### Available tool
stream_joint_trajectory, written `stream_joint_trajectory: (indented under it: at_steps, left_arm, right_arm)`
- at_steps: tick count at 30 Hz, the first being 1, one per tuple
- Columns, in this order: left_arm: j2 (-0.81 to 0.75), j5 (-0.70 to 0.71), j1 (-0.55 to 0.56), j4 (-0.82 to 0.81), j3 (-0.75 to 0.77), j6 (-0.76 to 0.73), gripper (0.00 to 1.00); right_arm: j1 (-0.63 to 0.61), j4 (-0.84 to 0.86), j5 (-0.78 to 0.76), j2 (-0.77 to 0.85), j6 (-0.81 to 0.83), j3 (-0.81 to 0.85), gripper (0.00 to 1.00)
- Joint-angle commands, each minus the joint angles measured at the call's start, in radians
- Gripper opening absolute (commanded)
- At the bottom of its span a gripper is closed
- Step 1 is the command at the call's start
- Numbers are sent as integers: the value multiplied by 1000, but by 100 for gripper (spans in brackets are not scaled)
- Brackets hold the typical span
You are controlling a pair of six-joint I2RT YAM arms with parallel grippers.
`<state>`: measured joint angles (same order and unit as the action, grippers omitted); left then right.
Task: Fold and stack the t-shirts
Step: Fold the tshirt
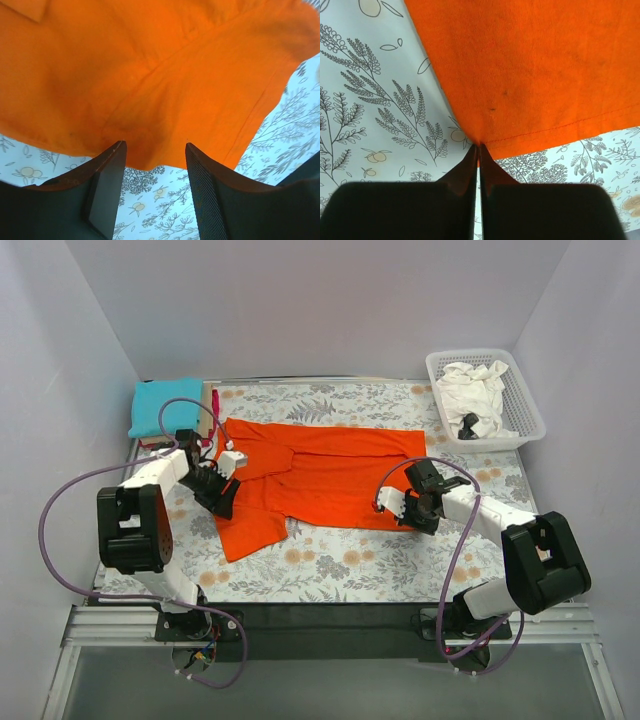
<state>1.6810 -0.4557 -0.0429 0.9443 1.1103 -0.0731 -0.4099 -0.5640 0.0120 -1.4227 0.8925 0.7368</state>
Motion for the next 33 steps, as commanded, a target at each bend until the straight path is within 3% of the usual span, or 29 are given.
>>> stream_joint_trajectory:
  at_steps: [1, 9, 12, 13, 16, 23, 33]
  left_arm:
    - [-78, 60, 1, -82, -67, -89, 47]
    - [-50, 124, 2, -183, -168, -122, 42]
    - [-76, 121, 1, -158, -182, -140, 24]
    - [-89, 117, 3, -136, -182, -154, 12]
    - [-168, 78, 1, -15, -184, -227, 0]
    - [-254, 35, -8, 157, -127, -237, 0]
    - [9, -57, -51, 195, 239, -139, 0]
  right_arm:
    - [2, 21, -7, -22, -1, -11, 1]
    - [2, 4, -43, -19, 6, -2, 1]
    - [6, -5, -46, 1, 14, -5, 1]
    - [6, -23, -43, 8, 14, -4, 1]
    - [6, -69, -29, 62, 13, 1, 1]
    - [16, -146, 11, 197, 10, 36, 1]
    - [143, -145, 49, 39, 75, 206, 1]
